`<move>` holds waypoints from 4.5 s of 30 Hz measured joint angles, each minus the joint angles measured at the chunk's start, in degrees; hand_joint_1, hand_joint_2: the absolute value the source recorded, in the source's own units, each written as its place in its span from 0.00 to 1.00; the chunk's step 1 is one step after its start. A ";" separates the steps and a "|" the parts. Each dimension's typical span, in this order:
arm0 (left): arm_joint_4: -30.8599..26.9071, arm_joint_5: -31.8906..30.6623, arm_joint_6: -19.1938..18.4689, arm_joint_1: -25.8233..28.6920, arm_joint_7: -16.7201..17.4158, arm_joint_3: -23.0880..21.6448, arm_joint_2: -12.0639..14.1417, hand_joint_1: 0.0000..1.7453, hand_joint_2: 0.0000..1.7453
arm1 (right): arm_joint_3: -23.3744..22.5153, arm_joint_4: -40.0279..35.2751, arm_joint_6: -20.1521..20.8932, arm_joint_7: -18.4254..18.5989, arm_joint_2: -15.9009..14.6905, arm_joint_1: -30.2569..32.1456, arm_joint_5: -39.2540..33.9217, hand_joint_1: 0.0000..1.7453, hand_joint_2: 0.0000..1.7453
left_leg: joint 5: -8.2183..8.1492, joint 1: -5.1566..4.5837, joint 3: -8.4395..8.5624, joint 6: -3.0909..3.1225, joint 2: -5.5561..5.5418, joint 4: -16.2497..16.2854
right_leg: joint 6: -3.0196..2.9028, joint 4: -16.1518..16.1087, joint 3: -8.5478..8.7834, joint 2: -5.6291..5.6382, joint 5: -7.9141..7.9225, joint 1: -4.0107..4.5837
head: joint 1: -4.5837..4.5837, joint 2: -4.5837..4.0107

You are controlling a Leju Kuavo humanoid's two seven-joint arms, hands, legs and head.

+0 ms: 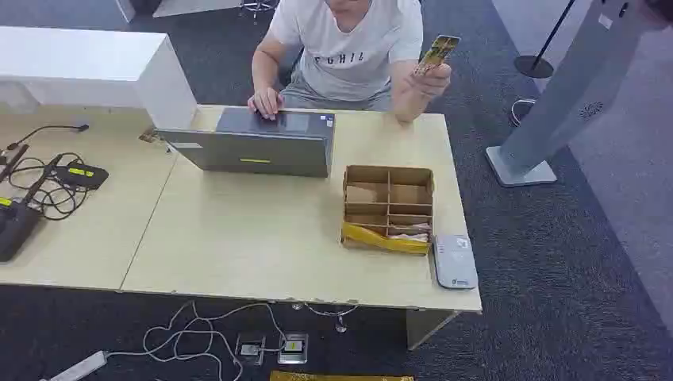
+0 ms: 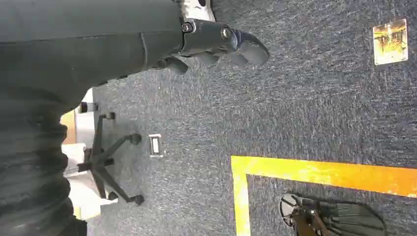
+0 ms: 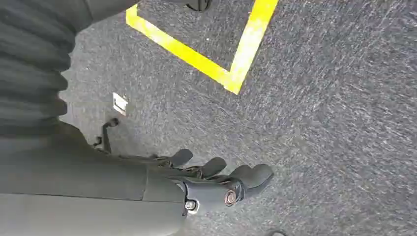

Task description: Pass the card to the sensor for recognition and then transmit it.

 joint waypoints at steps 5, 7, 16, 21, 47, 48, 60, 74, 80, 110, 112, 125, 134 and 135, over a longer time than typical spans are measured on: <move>0.00 0.04 -0.55 0.00 -0.57 0.00 0.00 0.00 0.00 | -0.09 0.00 -0.59 0.02 -0.13 -0.02 -2.80 0.00 0.00 | 0.00 0.00 0.00 0.00 0.00 0.00 | 0.00 0.00 0.00 0.00 0.00 0.00 | 0.00 0.00; 0.00 0.22 -0.63 0.00 -0.57 0.00 0.00 0.00 0.00 | -0.13 0.00 -1.29 -0.42 -0.66 -0.11 -6.06 0.00 0.00 | 0.00 -0.01 0.00 0.00 0.00 0.00 | 0.00 0.00 0.00 0.00 0.00 -0.01 | -0.02 0.00; 0.11 1.81 -2.58 0.03 2.21 0.00 1.18 0.00 0.00 | 0.90 -2.82 6.91 -25.48 -25.06 -5.39 -49.29 0.00 0.00 | 0.06 -0.73 -0.02 0.54 0.00 0.01 | 0.49 0.01 -0.03 -0.07 0.11 -0.77 | 0.13 0.00; 0.11 1.84 -2.67 0.09 2.45 0.00 1.07 0.00 0.00 | 1.55 -3.43 7.45 -26.58 -32.66 -6.88 -50.49 0.00 0.00 | 0.08 -0.61 -0.03 0.64 -0.14 0.01 | 0.59 -0.20 0.09 -0.21 0.19 -0.63 | -0.02 0.00; 0.09 1.86 -4.22 -0.18 3.45 0.00 1.73 0.00 0.00 | 21.28 -12.70 3.84 -31.23 -54.10 -17.72 -51.19 0.00 0.00 | 0.13 -0.66 -0.30 0.70 -0.28 0.01 | 0.60 -0.14 0.07 -0.40 0.19 -0.67 | -0.04 0.00; 0.09 1.84 -4.11 -0.26 3.45 0.00 1.73 0.00 0.00 | 23.44 -14.41 2.99 -30.38 -54.45 -18.36 -51.01 0.00 0.00 | 0.13 -0.66 -0.32 0.71 -0.28 0.00 | 0.60 -0.13 0.08 -0.40 0.19 -0.67 | -0.04 0.00; 0.11 -1.07 -5.68 -0.96 0.74 -1.14 2.10 0.00 0.00 | 52.84 -44.99 16.27 -13.28 -55.23 -23.38 -41.67 0.00 1.00 | 0.24 -0.70 -0.43 0.71 -0.39 0.00 | 0.62 0.01 -0.02 -0.52 0.22 -0.70 | -0.02 0.00; 0.09 -3.96 -6.75 -1.25 -3.71 -4.28 3.04 0.00 0.00 | 85.21 -73.08 32.52 -5.58 -53.05 -30.28 -29.25 0.00 1.00 | 0.54 -0.52 -0.74 0.71 -1.13 0.01 | 0.60 0.01 -0.22 -1.19 0.21 -0.52 | -0.02 0.00; 0.11 -4.96 -7.45 -1.19 -5.24 -5.55 3.43 0.00 0.00 | 92.06 -82.74 37.76 -5.03 -51.61 -27.21 -25.60 0.00 1.00 | 0.54 -0.51 -0.78 0.71 -1.15 0.01 | 0.59 0.00 -0.28 -1.19 0.21 -0.51 | 0.00 0.00; 0.09 -8.52 -8.92 -1.24 -7.02 -10.95 3.43 0.00 0.00 | 112.65 -77.02 35.32 -11.78 -39.83 -25.06 -14.14 0.00 1.00 | 0.55 -0.49 -0.84 0.69 -1.10 0.01 | 0.58 0.01 -0.38 -1.12 0.20 -0.49 | -0.02 0.00; 0.09 -8.52 -8.94 -1.23 -7.02 -11.19 3.43 0.00 0.00 | 113.18 -76.15 35.10 -11.78 -39.26 -25.06 -14.36 0.99 1.00 | 0.55 -0.49 -0.84 0.69 -1.10 0.01 | 0.58 0.01 -0.38 -1.13 0.21 -0.49 | 0.00 0.00; 0.09 -5.35 -9.25 -1.17 -6.21 -11.65 3.45 0.00 0.00 | 113.20 -71.23 35.26 -11.54 -37.68 -25.11 -15.50 1.00 1.00 | 0.55 -0.49 -0.83 0.69 -1.10 0.02 | 0.58 0.00 -0.39 -1.12 0.21 -0.49 | -0.02 0.00; 0.09 -5.16 -9.53 -1.03 -5.51 -11.65 3.80 0.00 0.00 | 112.89 -69.20 35.76 -11.61 -38.38 -24.97 -15.08 1.00 1.00 | 0.55 -0.49 -0.82 0.69 -1.08 0.02 | 0.58 0.00 -0.41 -1.09 0.21 -0.49 | -0.02 0.00; 0.09 -5.16 -9.53 -1.02 -5.51 -11.65 3.83 0.00 0.00 | 112.87 -69.00 35.76 -11.61 -38.38 -24.96 -15.06 1.00 1.00 | 0.54 -0.49 -0.82 0.69 -1.07 0.02 | 0.58 0.00 -0.41 -1.05 0.21 -0.49 | -0.02 0.00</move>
